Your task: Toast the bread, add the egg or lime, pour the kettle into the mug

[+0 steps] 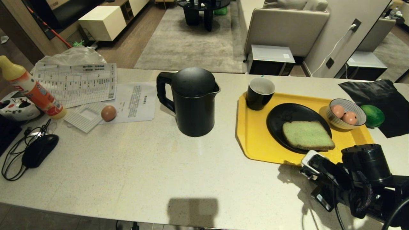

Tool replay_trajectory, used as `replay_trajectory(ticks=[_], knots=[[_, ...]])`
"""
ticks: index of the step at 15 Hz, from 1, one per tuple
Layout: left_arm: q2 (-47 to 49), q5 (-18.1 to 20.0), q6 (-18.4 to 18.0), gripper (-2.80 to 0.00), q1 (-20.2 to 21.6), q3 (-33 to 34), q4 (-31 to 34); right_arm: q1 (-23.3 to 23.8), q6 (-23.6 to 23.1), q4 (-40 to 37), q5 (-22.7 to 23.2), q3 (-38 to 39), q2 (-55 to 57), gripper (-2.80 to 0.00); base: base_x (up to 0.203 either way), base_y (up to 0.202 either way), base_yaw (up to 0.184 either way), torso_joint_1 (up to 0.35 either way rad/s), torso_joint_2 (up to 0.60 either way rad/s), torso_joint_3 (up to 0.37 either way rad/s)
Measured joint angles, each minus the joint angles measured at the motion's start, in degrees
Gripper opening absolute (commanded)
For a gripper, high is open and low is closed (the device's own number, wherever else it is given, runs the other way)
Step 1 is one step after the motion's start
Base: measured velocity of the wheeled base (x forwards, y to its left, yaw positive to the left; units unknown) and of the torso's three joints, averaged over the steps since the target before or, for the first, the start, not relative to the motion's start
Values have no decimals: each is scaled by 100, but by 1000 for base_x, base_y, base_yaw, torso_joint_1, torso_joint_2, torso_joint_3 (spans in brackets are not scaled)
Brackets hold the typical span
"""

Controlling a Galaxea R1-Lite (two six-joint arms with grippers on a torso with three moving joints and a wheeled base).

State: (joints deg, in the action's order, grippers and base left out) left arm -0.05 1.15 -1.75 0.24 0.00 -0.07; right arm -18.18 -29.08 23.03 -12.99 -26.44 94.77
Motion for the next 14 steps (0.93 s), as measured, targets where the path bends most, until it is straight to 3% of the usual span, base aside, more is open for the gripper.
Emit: replay_trajectory(ticks=[5,9,14], knots=[[0,0,2,-280,0,0,0,2,415,-798,101,252,-818,-280,0,0,0,0,0,0],[0,-1,1,-280,0,0,0,24,1076,-1536,84,222,-1918,-280,0,0,0,0,0,0],[0,-2,0,-280,0,0,0,594,2010,-2201,84,-15,-3248,-280,0,0,0,0,0,0]])
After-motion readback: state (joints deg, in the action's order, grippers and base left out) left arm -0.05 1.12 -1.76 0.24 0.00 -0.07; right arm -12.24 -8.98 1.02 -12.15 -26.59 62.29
